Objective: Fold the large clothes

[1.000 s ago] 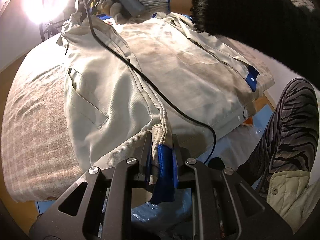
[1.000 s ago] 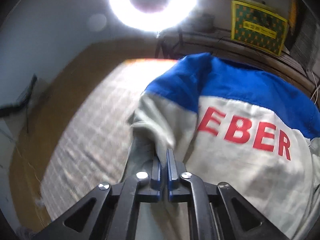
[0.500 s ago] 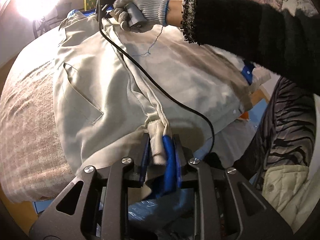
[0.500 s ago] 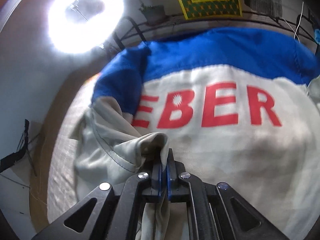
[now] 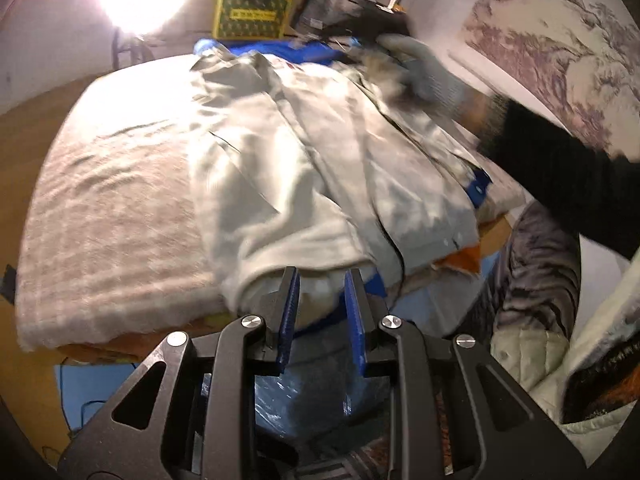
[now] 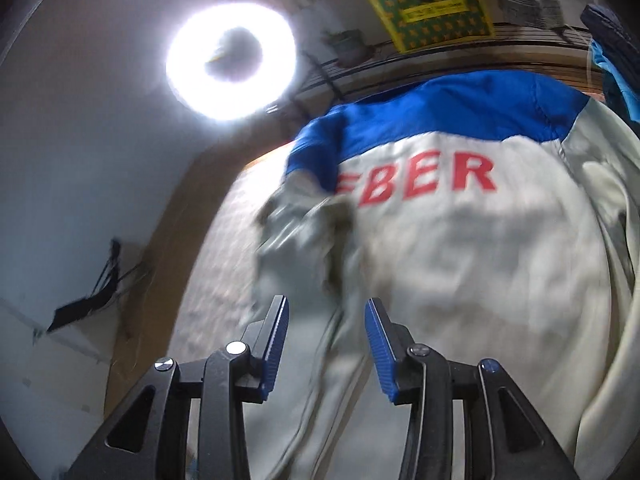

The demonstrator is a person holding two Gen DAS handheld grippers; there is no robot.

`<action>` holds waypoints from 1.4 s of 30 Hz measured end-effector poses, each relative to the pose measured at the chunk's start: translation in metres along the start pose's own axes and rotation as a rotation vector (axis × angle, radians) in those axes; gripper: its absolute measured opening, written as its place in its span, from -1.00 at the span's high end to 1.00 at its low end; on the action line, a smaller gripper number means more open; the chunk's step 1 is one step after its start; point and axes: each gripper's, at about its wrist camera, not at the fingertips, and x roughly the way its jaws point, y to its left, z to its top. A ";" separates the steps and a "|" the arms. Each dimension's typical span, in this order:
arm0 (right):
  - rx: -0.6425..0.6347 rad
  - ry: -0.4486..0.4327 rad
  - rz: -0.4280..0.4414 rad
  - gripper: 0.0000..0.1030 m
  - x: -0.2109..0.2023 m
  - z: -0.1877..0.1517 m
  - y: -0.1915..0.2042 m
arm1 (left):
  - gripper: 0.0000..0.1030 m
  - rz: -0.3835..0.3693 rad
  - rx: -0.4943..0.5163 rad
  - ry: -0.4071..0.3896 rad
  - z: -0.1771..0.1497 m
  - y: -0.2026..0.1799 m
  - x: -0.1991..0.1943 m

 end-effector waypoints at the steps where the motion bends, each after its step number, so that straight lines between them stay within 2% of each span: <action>1: -0.017 0.006 0.029 0.17 -0.011 -0.012 0.007 | 0.59 0.019 0.003 -0.012 0.004 0.004 0.001; 3: -0.034 0.024 0.066 0.15 -0.026 -0.033 0.014 | 0.59 0.048 -0.006 -0.015 0.013 0.020 0.014; 5: -0.040 0.072 0.078 0.07 -0.033 -0.059 0.025 | 0.59 0.039 -0.050 0.020 0.020 0.040 0.031; 6: -0.043 0.104 0.084 0.05 -0.035 -0.076 0.031 | 0.59 0.021 -0.074 0.034 0.021 0.049 0.036; 8: -0.050 0.169 0.094 -0.17 -0.035 -0.111 0.042 | 0.59 -0.021 -0.127 0.076 0.023 0.067 0.051; 11: -0.013 0.290 0.122 -0.24 -0.025 -0.163 0.051 | 0.59 -0.081 -0.204 0.120 0.019 0.088 0.067; 12: 0.012 0.330 0.133 -0.24 -0.019 -0.181 0.052 | 0.59 -0.115 -0.223 0.146 0.017 0.092 0.074; 14: 0.041 0.385 0.137 -0.24 -0.008 -0.205 0.055 | 0.59 -0.126 -0.235 0.177 0.011 0.093 0.085; 18: 0.062 0.482 0.144 -0.25 0.015 -0.234 0.061 | 0.59 -0.193 -0.234 0.234 -0.002 0.084 0.098; 21: 0.006 0.506 0.096 -0.21 0.022 -0.242 0.069 | 0.59 -0.172 -0.153 0.253 -0.016 0.064 0.094; 22: -0.027 0.504 0.065 -0.01 0.022 -0.242 0.072 | 0.59 -0.165 -0.147 0.247 -0.017 0.061 0.091; 23: -0.042 0.504 0.059 0.37 0.022 -0.242 0.073 | 0.59 -0.165 -0.150 0.240 -0.017 0.061 0.088; 25: -0.024 0.505 0.072 0.53 0.020 -0.242 0.071 | 0.59 -0.167 -0.161 0.217 -0.020 0.062 0.081; 28: 0.016 0.491 0.123 0.61 0.013 -0.234 0.068 | 0.59 -0.143 -0.138 0.196 -0.024 0.059 0.074; 31: 0.048 0.433 0.225 0.62 -0.006 -0.225 0.067 | 0.59 -0.127 -0.124 0.197 -0.029 0.059 0.071; 34: 0.120 0.438 0.268 0.62 -0.007 -0.229 0.051 | 0.59 -0.055 -0.065 0.155 -0.034 0.056 0.065; 37: 0.186 0.457 0.281 0.63 0.006 -0.229 0.039 | 0.59 -0.012 -0.005 0.161 -0.035 0.051 0.074; 39: 0.166 0.454 0.279 0.63 0.006 -0.228 0.042 | 0.59 0.024 0.049 0.164 -0.037 0.044 0.082; 42: 0.109 0.441 0.262 0.63 0.001 -0.223 0.053 | 0.74 0.052 0.083 0.146 -0.037 0.038 0.088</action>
